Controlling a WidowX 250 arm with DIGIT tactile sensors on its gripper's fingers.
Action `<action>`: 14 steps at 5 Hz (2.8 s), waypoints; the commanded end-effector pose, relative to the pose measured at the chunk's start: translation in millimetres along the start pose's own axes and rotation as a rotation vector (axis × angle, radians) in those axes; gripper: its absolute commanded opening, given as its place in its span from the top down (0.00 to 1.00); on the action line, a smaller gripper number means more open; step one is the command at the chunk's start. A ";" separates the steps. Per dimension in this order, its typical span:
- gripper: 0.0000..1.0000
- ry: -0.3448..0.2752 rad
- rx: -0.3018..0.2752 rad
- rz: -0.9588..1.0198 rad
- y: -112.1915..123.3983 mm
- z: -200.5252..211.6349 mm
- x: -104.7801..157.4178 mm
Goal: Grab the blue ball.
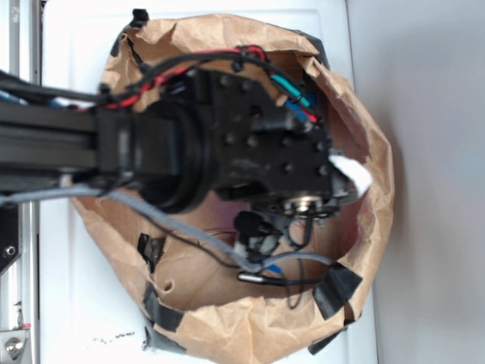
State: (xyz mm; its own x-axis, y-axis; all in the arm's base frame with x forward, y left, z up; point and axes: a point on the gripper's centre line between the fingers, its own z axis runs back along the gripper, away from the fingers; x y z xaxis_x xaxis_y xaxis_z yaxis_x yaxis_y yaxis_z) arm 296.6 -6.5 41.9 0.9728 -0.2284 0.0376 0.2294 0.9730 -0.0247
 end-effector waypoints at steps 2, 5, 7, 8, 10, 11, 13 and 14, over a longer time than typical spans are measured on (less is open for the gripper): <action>0.00 -0.056 0.005 0.004 19.8 18.3 18.7; 0.00 -0.048 0.032 0.037 44.8 10.5 5.4; 1.00 -0.019 0.052 0.076 51.1 -4.3 15.5; 1.00 -0.034 0.065 0.064 48.1 -1.2 14.8; 1.00 -0.105 0.040 0.060 42.3 29.7 0.4; 1.00 -0.174 -0.030 0.051 43.2 61.8 -20.5; 1.00 -0.242 -0.104 0.042 52.8 82.0 -53.4; 1.00 -0.208 -0.013 0.088 46.7 78.5 -53.5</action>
